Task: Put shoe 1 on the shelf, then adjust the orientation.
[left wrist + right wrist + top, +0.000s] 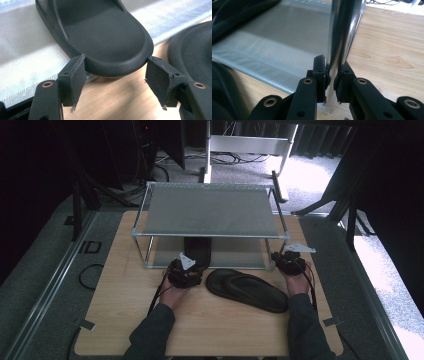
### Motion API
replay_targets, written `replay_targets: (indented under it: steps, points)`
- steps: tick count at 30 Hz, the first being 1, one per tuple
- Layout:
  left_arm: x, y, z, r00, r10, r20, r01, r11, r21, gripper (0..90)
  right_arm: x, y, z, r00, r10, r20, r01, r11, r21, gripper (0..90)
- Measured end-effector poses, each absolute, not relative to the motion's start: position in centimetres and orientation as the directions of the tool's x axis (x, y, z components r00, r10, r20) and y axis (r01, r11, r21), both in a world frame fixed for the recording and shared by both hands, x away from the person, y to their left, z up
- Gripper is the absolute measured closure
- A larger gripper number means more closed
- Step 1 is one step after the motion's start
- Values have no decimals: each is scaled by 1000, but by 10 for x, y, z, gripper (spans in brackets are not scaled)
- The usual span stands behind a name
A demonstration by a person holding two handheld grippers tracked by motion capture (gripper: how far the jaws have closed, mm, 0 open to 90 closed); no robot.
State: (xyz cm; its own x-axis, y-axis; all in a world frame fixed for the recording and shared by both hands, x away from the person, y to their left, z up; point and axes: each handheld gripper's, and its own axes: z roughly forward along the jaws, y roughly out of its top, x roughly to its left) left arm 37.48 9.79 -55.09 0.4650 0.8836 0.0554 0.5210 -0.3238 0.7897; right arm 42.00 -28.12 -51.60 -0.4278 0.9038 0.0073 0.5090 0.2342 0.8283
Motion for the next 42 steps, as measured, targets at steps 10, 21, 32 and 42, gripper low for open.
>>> replay_targets:
  steps: [10,21,32,42]
  points:
    - [383,100,-550,452,892,13,540,-285,792,348,424,-280,-516,-416,909,7,515,230,826,809]
    - [359,118,-551,432,902,-9,537,-249,806,304,423,-280,-516,-409,912,18,528,220,820,715]
    - [332,145,-559,414,910,-3,567,-255,783,293,397,-296,-512,-386,921,48,541,184,821,553]
    - [324,141,-560,411,911,14,563,-266,783,293,359,-290,-517,-429,899,90,540,176,823,534]
